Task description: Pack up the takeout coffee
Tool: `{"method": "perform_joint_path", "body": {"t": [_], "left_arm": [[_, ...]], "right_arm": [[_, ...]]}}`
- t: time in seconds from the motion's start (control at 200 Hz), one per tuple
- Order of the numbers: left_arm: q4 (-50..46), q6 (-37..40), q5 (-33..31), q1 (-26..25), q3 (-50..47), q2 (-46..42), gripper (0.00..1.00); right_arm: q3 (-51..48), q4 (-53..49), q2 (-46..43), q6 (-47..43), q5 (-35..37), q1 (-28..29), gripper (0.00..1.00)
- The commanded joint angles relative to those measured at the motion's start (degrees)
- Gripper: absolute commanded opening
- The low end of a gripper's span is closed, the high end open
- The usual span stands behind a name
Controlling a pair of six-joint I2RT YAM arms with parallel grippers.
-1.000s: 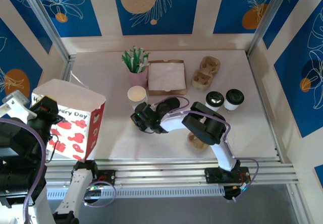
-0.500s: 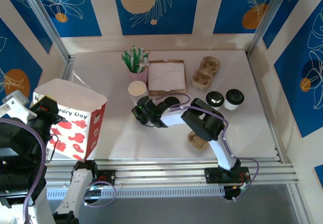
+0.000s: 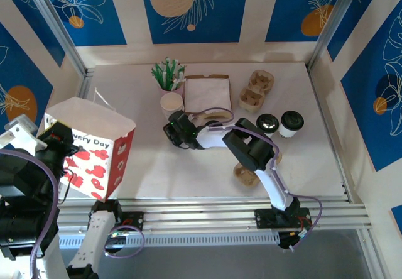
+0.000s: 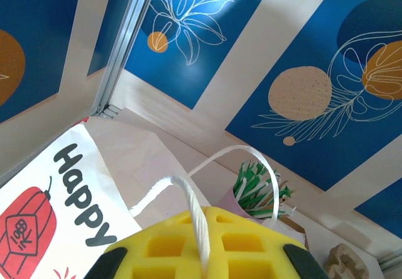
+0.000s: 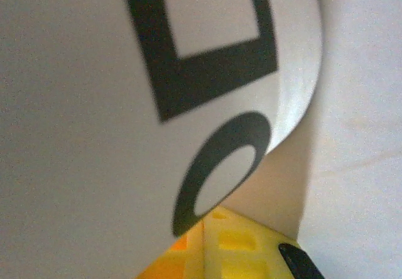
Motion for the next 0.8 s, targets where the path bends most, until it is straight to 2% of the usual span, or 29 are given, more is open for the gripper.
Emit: {"method": "perform_joint_path", "body": {"t": [0.0,0.205,0.51,0.665,0.795], "left_arm": [[1.94,1.18,0.52,-0.68,-0.45,-0.68,0.0],[1.84,0.72,1.56,-0.64,-0.37,-0.84,0.0],[3.39,-2.6,7.32,-0.63,-1.27,-1.15,0.0],[6.63,-4.93,13.97,-0.64,-3.22,-1.37,0.0],[15.31,-9.85,25.44,-0.63,-9.56,-2.72,0.0]], "right_arm": [[2.06,-4.13,1.86,-3.28,1.73,-1.07,0.0],[-1.56,-2.83,-2.28,-8.42,-0.36,0.24,0.0],[-15.1,2.41,-14.23,-12.11,-3.35,2.84,0.11],[-21.67,0.64,-22.26,-14.66,-2.93,3.72,0.13],[-28.51,-2.5,-30.81,-15.78,0.78,4.84,0.16]]}}
